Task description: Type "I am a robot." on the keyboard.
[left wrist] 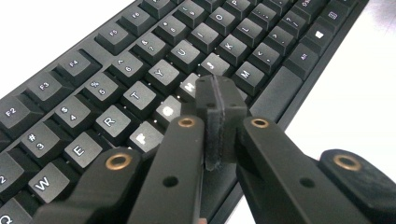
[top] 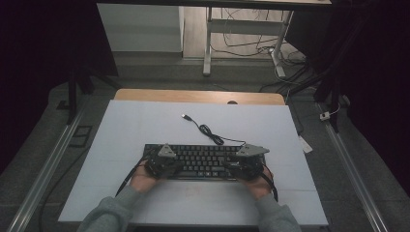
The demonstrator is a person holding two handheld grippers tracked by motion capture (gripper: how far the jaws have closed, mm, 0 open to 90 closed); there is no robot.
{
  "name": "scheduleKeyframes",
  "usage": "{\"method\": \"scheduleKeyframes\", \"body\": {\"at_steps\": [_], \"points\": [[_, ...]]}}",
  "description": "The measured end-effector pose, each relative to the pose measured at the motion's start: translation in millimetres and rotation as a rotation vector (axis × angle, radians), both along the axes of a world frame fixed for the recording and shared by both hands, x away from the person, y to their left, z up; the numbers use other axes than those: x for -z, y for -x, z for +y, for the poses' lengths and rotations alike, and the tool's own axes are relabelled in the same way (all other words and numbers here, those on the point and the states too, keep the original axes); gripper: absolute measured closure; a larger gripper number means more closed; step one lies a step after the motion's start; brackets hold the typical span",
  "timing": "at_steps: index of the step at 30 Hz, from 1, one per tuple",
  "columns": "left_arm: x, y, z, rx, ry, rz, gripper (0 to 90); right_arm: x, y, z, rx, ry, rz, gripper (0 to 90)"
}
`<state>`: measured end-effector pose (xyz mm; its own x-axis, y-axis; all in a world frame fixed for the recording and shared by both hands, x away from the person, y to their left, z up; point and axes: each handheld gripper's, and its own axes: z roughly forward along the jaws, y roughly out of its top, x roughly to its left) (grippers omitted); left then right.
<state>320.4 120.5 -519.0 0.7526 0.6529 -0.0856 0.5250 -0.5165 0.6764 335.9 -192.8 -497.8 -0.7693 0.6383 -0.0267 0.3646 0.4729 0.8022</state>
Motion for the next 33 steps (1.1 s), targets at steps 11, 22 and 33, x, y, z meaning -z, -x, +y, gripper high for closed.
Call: {"method": "scheduleKeyframes", "body": {"at_steps": [11, 22, 33], "points": [[-1.7, 1.3, 0.5, -0.003, 0.005, -0.009, 88.8, -0.6, 0.1, -0.1, 0.0, 0.001, -0.005, 58.0], [-25.6, 3.7, 31.6, -0.102, 0.148, -0.074, 55.0, -0.6, 0.2, -0.1, 0.001, 0.001, -0.006, 57.6], [-26.7, 2.4, 42.9, -0.135, 0.133, -0.07, 37.9, -0.7, 0.1, -0.2, 0.001, 0.002, -0.008, 57.3]]}}
